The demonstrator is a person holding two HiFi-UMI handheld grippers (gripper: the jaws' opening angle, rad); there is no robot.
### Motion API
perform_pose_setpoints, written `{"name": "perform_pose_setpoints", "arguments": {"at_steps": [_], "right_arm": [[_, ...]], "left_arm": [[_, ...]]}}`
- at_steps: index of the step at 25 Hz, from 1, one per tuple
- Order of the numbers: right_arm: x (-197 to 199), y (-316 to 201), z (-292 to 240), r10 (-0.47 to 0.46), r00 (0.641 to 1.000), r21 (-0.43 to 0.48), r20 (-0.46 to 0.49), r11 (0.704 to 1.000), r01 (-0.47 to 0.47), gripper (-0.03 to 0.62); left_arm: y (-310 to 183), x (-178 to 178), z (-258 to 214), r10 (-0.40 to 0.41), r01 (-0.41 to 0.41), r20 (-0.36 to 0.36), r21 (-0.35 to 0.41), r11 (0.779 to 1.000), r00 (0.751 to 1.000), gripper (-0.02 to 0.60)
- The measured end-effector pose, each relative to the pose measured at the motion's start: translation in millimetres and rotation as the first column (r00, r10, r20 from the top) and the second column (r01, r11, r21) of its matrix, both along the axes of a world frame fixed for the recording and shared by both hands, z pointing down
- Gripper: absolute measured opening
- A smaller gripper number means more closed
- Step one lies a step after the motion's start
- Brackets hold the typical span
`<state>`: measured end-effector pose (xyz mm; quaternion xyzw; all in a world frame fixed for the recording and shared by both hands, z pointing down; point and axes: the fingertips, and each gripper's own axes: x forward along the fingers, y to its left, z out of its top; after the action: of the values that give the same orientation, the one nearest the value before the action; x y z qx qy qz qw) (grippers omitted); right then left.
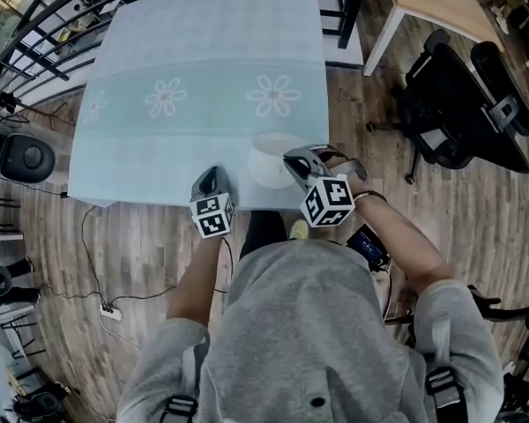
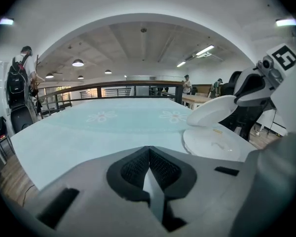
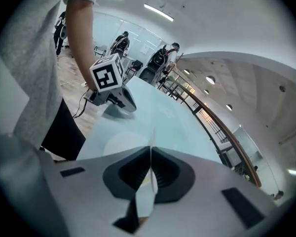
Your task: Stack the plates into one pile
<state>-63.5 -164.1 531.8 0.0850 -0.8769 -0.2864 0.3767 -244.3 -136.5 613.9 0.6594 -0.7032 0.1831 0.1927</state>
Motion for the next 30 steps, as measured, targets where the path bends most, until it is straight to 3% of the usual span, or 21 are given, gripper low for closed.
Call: {"name": "perform_pose_setpoints", "arguments": {"at_steps": [8,16,20,22,24,26,28,30], "right_arm": [[-8,39,57,-0.061,0.993,-0.029,-0.098,0.998,0.058,0.032],[-15,60,99,-0.069,0.976,-0.079,-0.205,0.995,0.054,0.041],[-11,56,100,0.073,0.982,-0.179,-0.175,0.978,-0.105,0.067],[-8,60,94,0.145,0.977,-0.259,-0.156,0.949,-0.182,0.122],[-7,65,75,0.238,0.966,-0.321,-0.096,0.912,-0.257,0.134],[-3,69,43,0.348,0.937,-0.363,0.015,0.875,-0.319,0.126],[5,81,5,0.441,0.886,-0.408,0.141,0.842,-0.354,0.041],[20,100,-32,0.503,0.829,-0.429,0.243,0.823,-0.373,0.033]], "left_arm": [[52,3,4,-0.026,0.026,-0.029,-0.02,0.999,0.999,0.02],[76,-3,-3,-0.019,0.019,-0.071,-0.003,1.0,0.997,0.02],[108,-5,-18,-0.042,0.046,-0.142,0.027,0.999,0.989,0.02],[132,-6,-29,-0.045,0.055,-0.182,0.05,0.997,0.982,0.02],[156,-9,-41,-0.025,0.039,-0.181,0.071,0.997,0.983,0.02],[177,-14,-56,0.005,0.008,-0.143,0.09,0.996,0.99,0.02],[194,-17,-72,0.032,-0.019,-0.111,0.111,0.994,0.993,0.02],[211,-17,-87,0.045,-0.03,-0.111,0.133,0.991,0.993,0.02]]}}
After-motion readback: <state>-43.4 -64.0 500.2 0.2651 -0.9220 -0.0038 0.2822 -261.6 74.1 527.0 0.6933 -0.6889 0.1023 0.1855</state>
